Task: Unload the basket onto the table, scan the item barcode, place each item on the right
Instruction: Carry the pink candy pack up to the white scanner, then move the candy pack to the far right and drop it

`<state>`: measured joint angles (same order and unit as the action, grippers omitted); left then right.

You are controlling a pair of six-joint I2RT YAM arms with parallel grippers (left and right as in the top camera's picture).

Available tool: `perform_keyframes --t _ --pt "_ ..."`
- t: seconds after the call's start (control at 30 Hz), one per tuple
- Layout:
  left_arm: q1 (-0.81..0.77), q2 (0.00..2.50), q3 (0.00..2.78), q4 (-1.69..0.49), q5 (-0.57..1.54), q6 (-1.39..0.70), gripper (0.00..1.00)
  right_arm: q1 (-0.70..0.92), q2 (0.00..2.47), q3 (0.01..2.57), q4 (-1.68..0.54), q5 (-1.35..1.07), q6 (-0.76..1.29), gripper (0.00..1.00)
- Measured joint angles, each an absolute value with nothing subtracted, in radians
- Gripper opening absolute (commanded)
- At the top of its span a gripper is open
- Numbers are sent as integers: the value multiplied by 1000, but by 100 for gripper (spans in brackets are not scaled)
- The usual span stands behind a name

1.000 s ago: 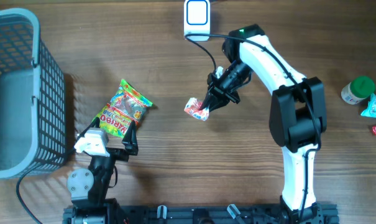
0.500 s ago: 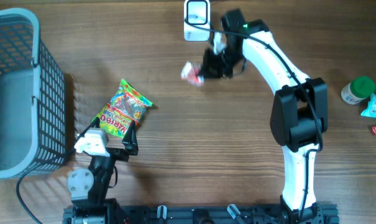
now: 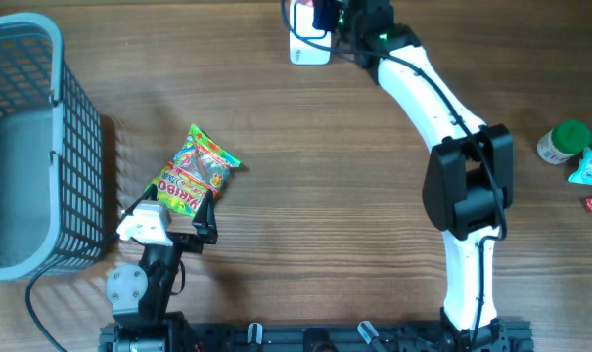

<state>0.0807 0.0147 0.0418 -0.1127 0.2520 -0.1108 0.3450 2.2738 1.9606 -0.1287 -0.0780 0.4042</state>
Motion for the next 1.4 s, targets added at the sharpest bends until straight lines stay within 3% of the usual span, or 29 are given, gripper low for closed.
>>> perform_keyframes --t 0.3,0.67,0.93,1.1,1.23,1.4 --pt "81 15 42 -113 252 -111 100 381 2420 1964 60 128 357 5" --pt "81 15 42 -113 252 -111 100 384 2479 1966 65 267 354 4" --pt "81 15 42 -113 252 -111 100 384 2323 1964 -188 377 315 4" --pt "81 15 42 -113 252 -111 100 368 2138 1967 -408 640 282 5" --pt "81 15 42 -113 252 -111 100 304 2091 1975 -537 838 225 4" --pt "81 15 42 -113 252 -111 100 138 2113 1937 -655 915 232 4"
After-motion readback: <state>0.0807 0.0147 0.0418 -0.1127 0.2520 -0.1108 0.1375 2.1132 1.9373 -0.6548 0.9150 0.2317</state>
